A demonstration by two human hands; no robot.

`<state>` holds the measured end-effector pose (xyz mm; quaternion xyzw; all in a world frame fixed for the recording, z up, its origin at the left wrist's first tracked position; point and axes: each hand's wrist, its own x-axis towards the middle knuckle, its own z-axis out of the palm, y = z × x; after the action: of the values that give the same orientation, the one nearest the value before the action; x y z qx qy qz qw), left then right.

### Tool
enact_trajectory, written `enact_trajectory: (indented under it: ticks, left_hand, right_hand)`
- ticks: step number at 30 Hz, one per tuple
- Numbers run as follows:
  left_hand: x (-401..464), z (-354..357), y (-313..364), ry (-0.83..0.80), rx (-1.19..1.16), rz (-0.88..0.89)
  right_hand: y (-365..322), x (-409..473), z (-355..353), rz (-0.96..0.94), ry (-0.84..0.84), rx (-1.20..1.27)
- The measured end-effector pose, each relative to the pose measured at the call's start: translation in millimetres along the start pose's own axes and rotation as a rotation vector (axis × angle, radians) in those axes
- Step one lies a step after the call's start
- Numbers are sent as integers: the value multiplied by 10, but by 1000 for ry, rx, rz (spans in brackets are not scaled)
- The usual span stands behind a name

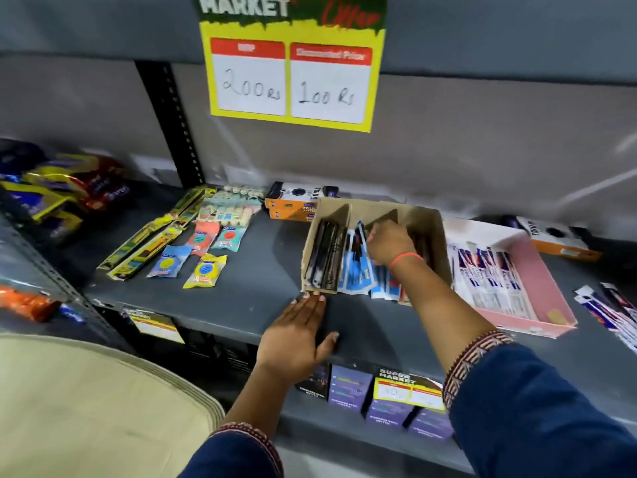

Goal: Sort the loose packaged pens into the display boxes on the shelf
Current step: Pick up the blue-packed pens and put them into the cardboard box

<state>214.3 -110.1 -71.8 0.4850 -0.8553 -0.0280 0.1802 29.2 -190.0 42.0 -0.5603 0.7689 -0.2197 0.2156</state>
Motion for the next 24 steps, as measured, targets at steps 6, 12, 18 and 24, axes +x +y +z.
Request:
enact_trajectory:
  ticks: [6,12,18,24]
  left_hand:
    - [-1,-43,21,4,-52,9]
    - [-1,-36,46,12,-22,4]
    - [5,-32,68,29,-7,5]
    - [20,46,130,-2,53,-81]
  right_hand:
    - [-25,104,229,13,-6,-155]
    - [2,74,254,-10,45,-212]
    - [59,-92,-25,-145,157,-305]
    - [532,-306,-477,-82,356,-231]
